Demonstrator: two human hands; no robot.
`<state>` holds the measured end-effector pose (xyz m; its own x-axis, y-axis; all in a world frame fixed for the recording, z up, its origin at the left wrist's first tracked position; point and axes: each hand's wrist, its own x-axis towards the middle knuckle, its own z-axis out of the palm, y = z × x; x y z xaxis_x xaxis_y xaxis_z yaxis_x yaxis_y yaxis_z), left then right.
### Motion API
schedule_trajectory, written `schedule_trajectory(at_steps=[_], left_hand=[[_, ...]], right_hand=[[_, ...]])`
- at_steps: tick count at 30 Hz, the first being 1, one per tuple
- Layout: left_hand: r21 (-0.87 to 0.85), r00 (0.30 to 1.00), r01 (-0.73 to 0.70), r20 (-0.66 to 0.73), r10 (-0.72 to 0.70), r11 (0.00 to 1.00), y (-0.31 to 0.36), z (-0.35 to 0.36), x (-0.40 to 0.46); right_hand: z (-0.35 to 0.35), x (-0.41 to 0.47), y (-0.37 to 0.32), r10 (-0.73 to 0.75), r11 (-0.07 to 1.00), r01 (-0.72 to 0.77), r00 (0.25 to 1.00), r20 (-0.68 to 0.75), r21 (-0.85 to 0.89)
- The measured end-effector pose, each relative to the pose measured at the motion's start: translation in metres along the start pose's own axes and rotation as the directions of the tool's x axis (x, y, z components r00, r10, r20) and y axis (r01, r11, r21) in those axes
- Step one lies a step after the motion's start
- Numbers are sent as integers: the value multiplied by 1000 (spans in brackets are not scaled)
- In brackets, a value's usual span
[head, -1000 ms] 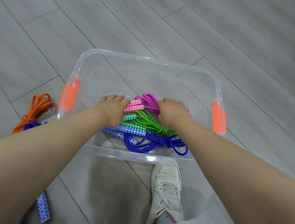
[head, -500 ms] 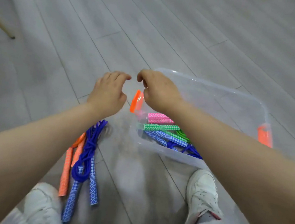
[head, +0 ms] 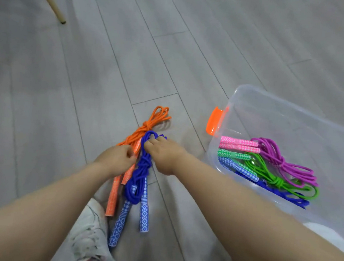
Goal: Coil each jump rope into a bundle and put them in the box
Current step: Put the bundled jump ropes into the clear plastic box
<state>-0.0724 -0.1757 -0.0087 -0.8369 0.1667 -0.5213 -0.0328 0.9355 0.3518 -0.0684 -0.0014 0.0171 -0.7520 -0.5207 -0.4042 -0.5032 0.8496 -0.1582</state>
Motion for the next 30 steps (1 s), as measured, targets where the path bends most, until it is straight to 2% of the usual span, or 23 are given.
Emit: schedule_trajectory(at_steps=[3,4,7,13,15,17,21,24,27,30], left_hand=[[28,978,-15,210,8,999,-7,28,-14],[-2,970,-27,240,27,1000,-8,37,-18],[-103,977,-36,204,56,994,-9,59,-27],[41,999,-7,38,5,999,14,91,-49],[-50,997,65,36,-64,997,20,100,-55],[-175,988,121,113,-102,977,21,109,-58],[-209,956,88,294,-24,974,21,116,-62],[-339,961,78,276,20,938,23,113,-62],[-483,976,105,218,3,869,26,106,-59],[-628,963,190,267,-20,754,26,99,-56]], right_hand=[[14,8,-4,-62,997,66,993,98,-37],[17,8,-4,-78,994,87,988,135,-67],[26,5,0,-72,983,100,981,178,-157],[38,-3,4,-21,910,68,993,120,-409],[44,-8,2,-30,882,88,991,130,-464],[53,-11,3,-18,847,110,984,179,-519],[55,-10,8,70,840,77,966,248,-537],[45,-8,9,83,849,35,977,199,-528],[32,0,9,87,873,-21,990,113,-488],[20,8,9,57,877,-23,997,56,-481]])
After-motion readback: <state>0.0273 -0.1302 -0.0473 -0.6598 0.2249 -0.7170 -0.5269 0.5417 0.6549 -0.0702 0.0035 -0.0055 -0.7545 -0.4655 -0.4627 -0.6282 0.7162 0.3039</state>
